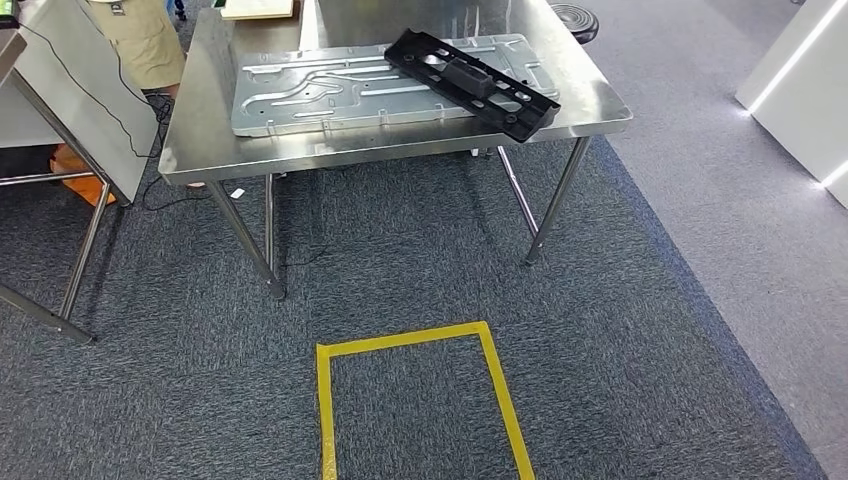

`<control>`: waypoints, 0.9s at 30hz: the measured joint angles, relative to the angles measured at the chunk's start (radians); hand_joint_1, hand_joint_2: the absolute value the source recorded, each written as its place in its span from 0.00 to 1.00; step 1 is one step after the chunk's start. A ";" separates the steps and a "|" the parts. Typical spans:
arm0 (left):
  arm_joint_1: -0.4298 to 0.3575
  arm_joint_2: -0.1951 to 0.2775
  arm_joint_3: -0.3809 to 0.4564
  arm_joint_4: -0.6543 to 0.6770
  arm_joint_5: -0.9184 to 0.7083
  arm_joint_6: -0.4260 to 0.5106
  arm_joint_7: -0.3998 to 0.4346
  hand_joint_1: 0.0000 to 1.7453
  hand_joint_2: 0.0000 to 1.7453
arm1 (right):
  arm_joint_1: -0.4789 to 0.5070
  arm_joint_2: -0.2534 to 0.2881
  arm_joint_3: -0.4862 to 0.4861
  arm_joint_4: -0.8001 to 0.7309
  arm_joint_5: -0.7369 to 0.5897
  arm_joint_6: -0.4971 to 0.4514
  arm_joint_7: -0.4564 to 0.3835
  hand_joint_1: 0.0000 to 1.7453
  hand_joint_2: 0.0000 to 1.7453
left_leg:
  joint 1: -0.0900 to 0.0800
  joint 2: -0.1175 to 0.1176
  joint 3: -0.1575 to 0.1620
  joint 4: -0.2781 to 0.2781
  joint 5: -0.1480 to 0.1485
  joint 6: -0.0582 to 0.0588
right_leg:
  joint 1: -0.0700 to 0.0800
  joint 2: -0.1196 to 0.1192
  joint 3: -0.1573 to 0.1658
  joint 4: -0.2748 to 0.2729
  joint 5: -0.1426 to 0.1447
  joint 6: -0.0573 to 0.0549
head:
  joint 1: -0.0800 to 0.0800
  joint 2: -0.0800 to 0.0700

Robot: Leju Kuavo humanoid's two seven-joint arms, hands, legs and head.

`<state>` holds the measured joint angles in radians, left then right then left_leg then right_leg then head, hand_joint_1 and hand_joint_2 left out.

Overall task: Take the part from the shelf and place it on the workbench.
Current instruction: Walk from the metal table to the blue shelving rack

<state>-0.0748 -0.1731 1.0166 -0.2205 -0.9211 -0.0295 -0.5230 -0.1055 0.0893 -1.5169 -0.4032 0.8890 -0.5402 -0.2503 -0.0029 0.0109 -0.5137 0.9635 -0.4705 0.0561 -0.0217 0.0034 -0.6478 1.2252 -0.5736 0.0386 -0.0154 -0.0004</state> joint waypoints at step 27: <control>0.001 0.000 0.003 0.000 -0.001 0.001 0.000 0.00 0.00 | -0.002 -0.007 0.053 0.068 0.039 0.000 0.005 0.00 0.00 | 0.005 -0.007 -0.006 0.005 0.000 -0.004 | 0.001 -0.001 0.014 -0.023 -0.031 0.001 | 0.000 0.000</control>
<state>-0.0742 -0.1732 1.0197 -0.2205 -0.9224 -0.0282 -0.5231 -0.1075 0.0821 -1.4643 -0.3353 0.9277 -0.5402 -0.2452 0.0025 0.0034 -0.5195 0.9685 -0.4706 0.0525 -0.0207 0.0027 -0.6333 1.2019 -0.6047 0.0398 -0.0154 -0.0004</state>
